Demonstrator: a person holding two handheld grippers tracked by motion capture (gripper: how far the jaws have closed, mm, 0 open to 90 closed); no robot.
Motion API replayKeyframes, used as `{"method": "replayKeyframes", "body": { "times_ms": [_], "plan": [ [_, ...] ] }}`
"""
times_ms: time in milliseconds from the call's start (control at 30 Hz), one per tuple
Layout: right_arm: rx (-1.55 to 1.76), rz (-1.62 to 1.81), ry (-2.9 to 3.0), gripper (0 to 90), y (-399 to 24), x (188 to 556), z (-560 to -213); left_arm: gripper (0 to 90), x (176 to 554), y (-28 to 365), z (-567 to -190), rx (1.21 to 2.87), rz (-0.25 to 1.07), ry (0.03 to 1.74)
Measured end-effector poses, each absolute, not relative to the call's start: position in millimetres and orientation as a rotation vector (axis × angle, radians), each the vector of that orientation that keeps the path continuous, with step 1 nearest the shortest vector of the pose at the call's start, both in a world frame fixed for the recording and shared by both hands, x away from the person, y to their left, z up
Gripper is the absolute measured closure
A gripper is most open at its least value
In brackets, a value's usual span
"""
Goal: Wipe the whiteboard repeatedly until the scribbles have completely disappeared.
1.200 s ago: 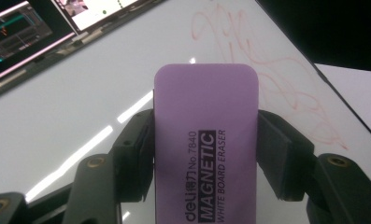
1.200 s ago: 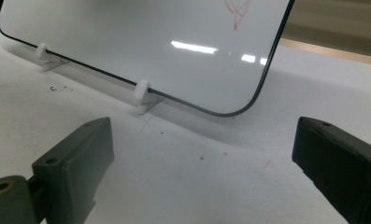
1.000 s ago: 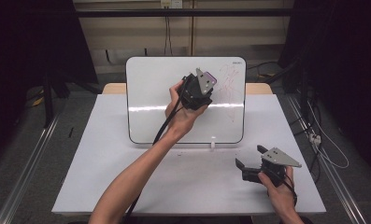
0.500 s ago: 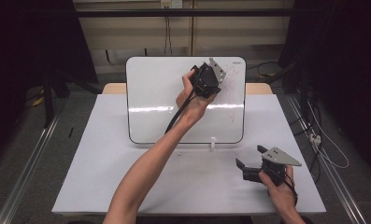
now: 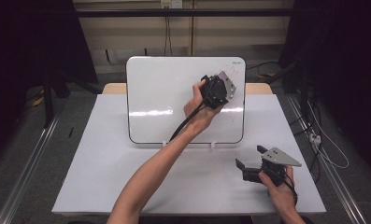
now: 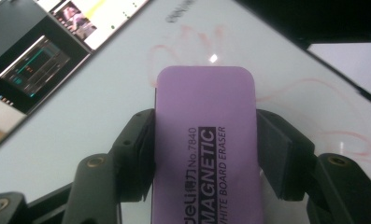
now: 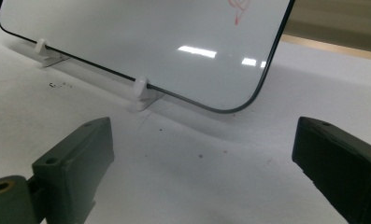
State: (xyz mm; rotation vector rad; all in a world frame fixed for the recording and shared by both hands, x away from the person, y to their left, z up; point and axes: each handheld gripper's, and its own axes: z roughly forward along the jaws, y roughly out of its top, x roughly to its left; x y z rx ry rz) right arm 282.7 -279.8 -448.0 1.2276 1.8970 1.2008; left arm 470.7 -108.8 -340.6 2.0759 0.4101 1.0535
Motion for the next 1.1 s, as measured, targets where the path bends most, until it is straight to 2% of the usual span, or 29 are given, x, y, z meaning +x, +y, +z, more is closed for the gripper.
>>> {"method": "replayKeyframes", "body": {
  "times_ms": [200,567,667,967,1100],
  "plan": [
    [1.228,1.203,1.901,5.5,-280,283,-448,41.4,476,-107,-339,2.069,1.043,0.394],
    [1.231,1.208,1.901,5.5,-281,283,-449,41.4,515,-100,-301,1.966,1.098,0.470],
    [1.233,1.210,1.907,5.5,-282,285,-450,41.4,512,-105,-305,1.985,1.119,0.436],
    [1.227,1.211,1.913,5.5,-280,284,-450,41.4,483,-124,-338,2.023,1.049,0.325],
    [1.223,1.211,1.911,5.5,-280,283,-449,41.4,486,-122,-334,2.023,1.044,0.323]
  ]
}}
